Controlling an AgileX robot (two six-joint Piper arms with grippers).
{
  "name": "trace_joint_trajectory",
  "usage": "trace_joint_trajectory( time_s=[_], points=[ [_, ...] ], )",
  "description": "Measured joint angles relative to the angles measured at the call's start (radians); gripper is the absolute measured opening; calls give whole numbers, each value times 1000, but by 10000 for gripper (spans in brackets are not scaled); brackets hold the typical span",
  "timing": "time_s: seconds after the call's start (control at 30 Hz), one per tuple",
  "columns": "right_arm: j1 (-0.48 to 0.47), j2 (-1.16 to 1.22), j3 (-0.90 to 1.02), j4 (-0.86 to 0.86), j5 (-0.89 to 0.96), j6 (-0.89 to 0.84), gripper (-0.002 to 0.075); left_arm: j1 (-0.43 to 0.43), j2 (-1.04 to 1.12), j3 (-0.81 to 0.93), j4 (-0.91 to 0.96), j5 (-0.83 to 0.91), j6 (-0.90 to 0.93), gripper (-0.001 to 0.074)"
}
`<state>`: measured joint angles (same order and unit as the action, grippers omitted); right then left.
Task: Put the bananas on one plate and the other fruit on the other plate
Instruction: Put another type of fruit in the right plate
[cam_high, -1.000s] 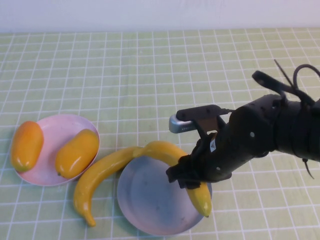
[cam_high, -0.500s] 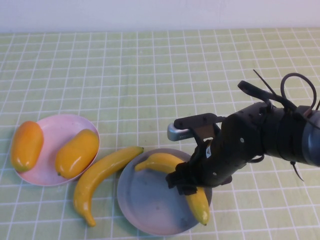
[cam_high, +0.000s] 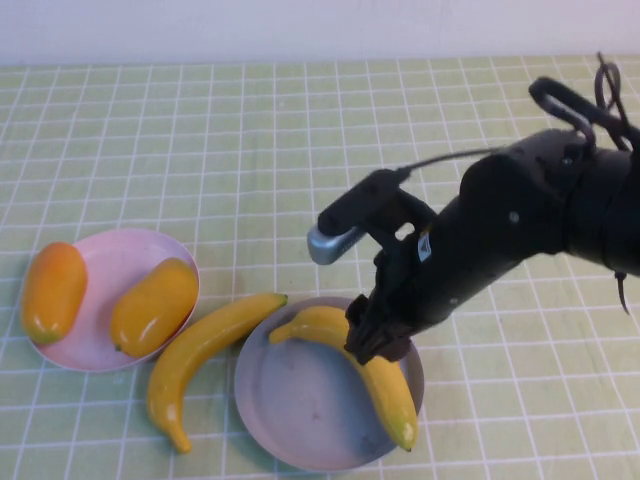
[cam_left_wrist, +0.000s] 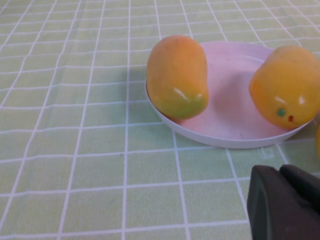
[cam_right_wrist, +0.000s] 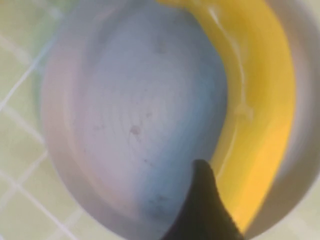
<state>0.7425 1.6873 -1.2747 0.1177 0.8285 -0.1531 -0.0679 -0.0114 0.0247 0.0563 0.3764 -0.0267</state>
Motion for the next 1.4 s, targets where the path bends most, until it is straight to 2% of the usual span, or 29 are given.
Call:
trace_joint_trajectory(
  time_s=[0.13, 0.3, 0.4, 0.5, 0.67, 1.0, 1.4],
  points=[
    [0, -5, -90, 17, 31, -307, 445, 0, 0, 0, 0, 0, 0, 0],
    [7, 20, -172, 182, 26, -776, 445, 0, 0, 0, 0, 0, 0, 0],
    [23, 68, -211, 293, 15, -962, 445, 0, 0, 0, 0, 0, 0, -3],
    [44, 135, -260, 346, 10, -1067, 445, 0, 0, 0, 0, 0, 0, -3],
    [60, 270, -388, 357, 23, -1125, 445, 0, 0, 0, 0, 0, 0, -3],
    [84, 503, -661, 308, 164, -1132, 445, 0, 0, 0, 0, 0, 0, -3],
    [86, 590, -736, 227, 193, -1104, 445, 0, 0, 0, 0, 0, 0, -3]
  ],
)
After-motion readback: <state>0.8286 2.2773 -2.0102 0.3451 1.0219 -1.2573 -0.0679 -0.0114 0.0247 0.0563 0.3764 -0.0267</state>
